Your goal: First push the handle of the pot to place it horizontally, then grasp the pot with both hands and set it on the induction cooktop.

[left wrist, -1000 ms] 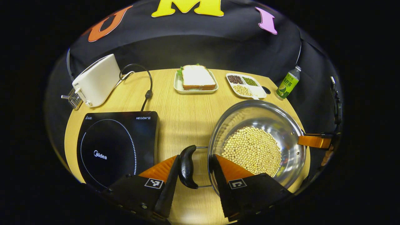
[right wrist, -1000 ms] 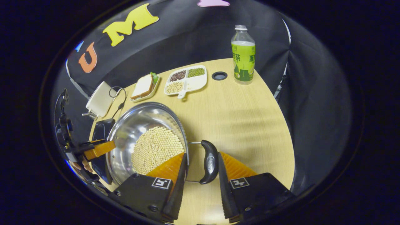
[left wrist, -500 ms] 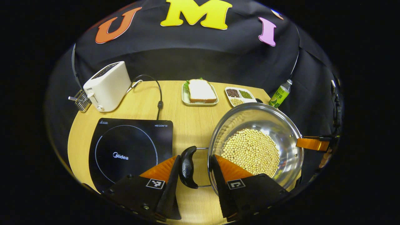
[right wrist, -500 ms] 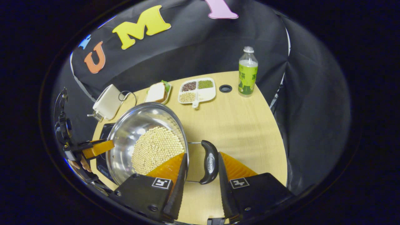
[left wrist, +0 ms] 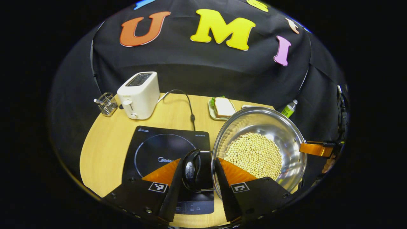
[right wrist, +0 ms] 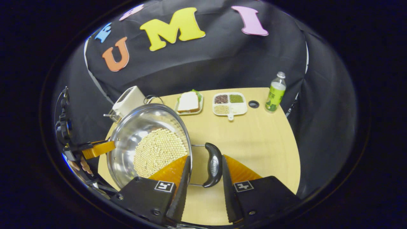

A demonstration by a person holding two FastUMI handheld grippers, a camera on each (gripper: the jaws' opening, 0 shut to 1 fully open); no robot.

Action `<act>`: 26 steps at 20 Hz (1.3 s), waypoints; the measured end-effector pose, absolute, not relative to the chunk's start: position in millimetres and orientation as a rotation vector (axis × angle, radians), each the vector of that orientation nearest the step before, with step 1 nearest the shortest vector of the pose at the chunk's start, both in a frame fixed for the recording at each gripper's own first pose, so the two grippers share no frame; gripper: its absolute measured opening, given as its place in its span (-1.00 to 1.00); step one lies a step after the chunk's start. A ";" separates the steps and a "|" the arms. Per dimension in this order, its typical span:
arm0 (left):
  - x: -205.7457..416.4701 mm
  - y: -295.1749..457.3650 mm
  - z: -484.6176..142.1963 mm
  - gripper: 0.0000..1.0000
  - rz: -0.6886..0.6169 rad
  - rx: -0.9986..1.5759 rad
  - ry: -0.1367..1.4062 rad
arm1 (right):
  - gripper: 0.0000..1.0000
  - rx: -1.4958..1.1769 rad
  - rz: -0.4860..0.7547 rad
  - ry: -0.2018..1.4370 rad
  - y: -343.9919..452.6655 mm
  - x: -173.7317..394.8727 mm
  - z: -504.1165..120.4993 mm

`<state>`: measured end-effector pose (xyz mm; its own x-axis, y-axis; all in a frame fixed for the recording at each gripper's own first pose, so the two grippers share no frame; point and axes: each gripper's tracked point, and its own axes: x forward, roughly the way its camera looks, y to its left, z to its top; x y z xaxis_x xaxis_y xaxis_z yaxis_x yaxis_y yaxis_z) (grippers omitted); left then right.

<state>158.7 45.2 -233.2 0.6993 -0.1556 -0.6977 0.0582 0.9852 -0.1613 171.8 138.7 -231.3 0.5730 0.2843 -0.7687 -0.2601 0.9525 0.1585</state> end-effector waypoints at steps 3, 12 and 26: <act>154.0 82.2 -230.6 0.14 -0.087 -0.120 0.775 | 0.08 0.023 0.347 0.898 174.6 170.7 -230.7; 157.9 172.2 -260.8 0.14 0.020 -0.161 0.807 | 0.08 -0.027 0.420 0.925 277.3 174.2 -268.6; 197.7 242.6 -319.1 0.15 0.081 -0.216 0.876 | 0.10 -0.035 0.402 0.968 357.1 193.7 -330.9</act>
<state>197.7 242.6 -319.1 0.6386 -0.0181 -0.7693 -0.1588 0.9751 -0.1548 193.7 357.1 -330.9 0.4994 0.3169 -0.8063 -0.3482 0.9256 0.1481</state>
